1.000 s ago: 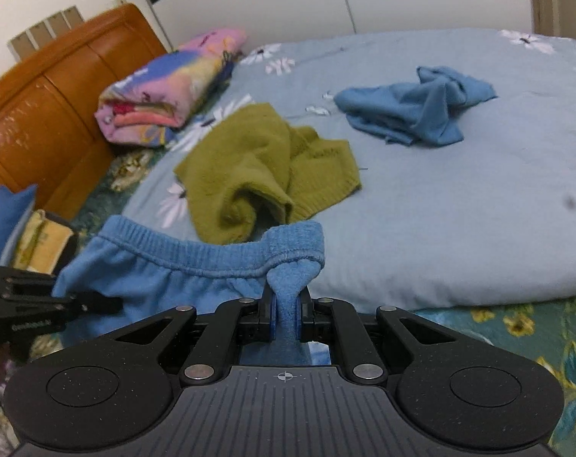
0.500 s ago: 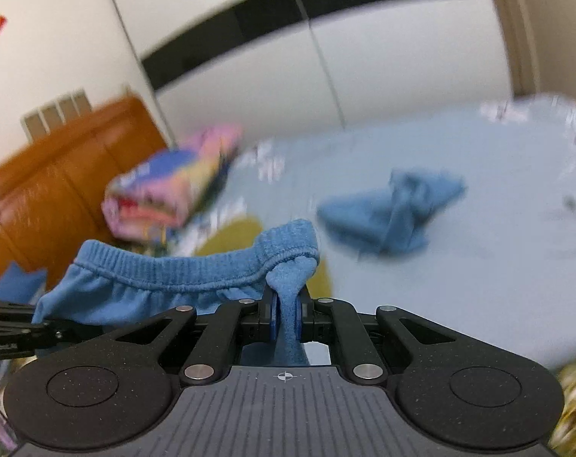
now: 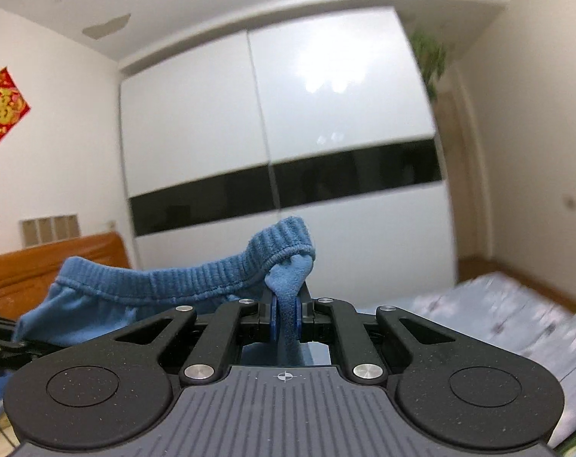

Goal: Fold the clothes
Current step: 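Lift the pants by the waistband with both tools to hang them open, then lower the pants onto the floral sheet with both tools, laying them flat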

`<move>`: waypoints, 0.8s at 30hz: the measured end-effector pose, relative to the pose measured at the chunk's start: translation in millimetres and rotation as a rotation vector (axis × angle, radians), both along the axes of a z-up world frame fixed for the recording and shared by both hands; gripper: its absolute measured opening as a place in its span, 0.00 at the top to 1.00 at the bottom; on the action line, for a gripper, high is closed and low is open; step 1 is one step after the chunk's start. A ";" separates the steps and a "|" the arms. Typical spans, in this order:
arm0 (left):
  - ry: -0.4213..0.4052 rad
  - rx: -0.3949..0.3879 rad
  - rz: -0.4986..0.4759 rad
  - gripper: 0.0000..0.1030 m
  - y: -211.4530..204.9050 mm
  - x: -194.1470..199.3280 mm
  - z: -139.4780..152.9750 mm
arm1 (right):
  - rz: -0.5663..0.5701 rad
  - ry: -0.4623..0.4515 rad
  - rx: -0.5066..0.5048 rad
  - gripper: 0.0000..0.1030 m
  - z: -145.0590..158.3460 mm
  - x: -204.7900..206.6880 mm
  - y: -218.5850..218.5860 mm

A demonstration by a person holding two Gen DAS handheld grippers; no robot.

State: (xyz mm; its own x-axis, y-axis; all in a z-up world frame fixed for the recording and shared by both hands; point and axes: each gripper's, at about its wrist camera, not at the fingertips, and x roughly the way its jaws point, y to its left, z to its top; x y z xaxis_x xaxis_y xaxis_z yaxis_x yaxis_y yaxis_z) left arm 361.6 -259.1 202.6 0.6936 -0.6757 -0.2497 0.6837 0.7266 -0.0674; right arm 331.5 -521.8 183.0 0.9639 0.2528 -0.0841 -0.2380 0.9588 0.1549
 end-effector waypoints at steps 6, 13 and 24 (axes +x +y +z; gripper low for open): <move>-0.072 -0.139 -0.147 0.97 -38.2 -50.7 43.7 | -0.086 -0.099 -0.182 0.93 89.8 -38.5 -22.2; -0.089 -0.297 -0.133 0.97 -9.0 -100.1 64.4 | 0.037 -0.158 -0.408 0.93 167.6 -21.9 48.8; 0.331 -0.149 0.416 0.98 170.6 -152.2 -99.5 | 0.537 0.297 -0.400 0.93 -25.4 89.4 284.0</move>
State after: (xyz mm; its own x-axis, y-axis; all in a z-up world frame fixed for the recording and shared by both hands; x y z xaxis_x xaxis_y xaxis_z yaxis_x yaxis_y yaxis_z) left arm 209.3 -88.5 103.1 0.8102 -0.4059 -0.4229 0.2655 0.8973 -0.3527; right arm 420.9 -237.7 157.5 0.6381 0.5793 -0.5071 -0.6935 0.7186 -0.0518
